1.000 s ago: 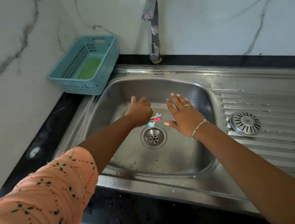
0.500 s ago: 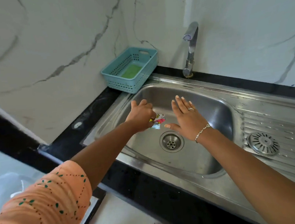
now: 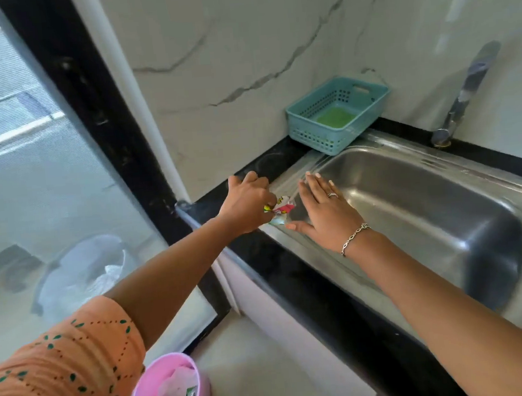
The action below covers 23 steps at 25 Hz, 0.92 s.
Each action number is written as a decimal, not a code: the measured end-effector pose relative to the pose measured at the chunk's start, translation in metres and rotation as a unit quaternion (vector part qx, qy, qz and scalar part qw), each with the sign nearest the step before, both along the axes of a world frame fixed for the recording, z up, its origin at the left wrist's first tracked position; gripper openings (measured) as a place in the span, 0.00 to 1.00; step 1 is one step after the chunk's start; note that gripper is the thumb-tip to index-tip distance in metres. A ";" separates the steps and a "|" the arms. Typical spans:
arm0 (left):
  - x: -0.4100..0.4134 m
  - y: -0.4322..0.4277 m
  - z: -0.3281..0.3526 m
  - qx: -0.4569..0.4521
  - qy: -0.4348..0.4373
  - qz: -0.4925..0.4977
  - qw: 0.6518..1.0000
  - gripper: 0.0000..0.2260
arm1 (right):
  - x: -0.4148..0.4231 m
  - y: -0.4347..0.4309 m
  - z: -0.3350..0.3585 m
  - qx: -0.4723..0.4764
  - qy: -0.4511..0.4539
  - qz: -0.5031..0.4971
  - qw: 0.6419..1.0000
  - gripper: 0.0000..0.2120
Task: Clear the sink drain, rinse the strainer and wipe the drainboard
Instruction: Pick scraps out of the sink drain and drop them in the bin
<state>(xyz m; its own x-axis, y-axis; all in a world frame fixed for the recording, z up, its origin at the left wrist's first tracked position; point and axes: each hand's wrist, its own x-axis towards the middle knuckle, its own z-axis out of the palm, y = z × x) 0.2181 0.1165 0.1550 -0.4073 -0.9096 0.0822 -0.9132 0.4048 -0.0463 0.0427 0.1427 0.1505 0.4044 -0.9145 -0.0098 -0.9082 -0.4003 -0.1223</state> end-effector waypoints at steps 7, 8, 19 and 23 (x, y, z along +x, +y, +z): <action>0.120 0.055 -0.008 -0.007 0.038 0.066 0.997 0.09 | 0.113 0.023 -0.009 0.000 0.011 0.049 0.999 0.40; 0.138 0.065 -0.011 0.001 0.037 0.075 0.997 0.10 | 0.132 0.028 -0.012 0.002 0.013 0.057 0.998 0.40; 0.295 0.163 -0.093 0.123 0.030 0.172 0.977 0.10 | 0.280 0.091 -0.082 0.085 0.032 0.133 0.987 0.40; 0.320 0.184 -0.151 0.159 0.024 0.213 0.964 0.09 | 0.299 0.096 -0.132 0.104 0.056 0.158 0.980 0.39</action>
<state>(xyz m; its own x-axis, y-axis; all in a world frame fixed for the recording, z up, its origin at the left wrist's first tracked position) 0.5384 0.3004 0.0041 0.0061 -0.9759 -0.2180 -0.9977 -0.0205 0.0640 0.3418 0.2392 0.0184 0.6535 -0.7168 -0.2431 -0.7548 -0.6413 -0.1380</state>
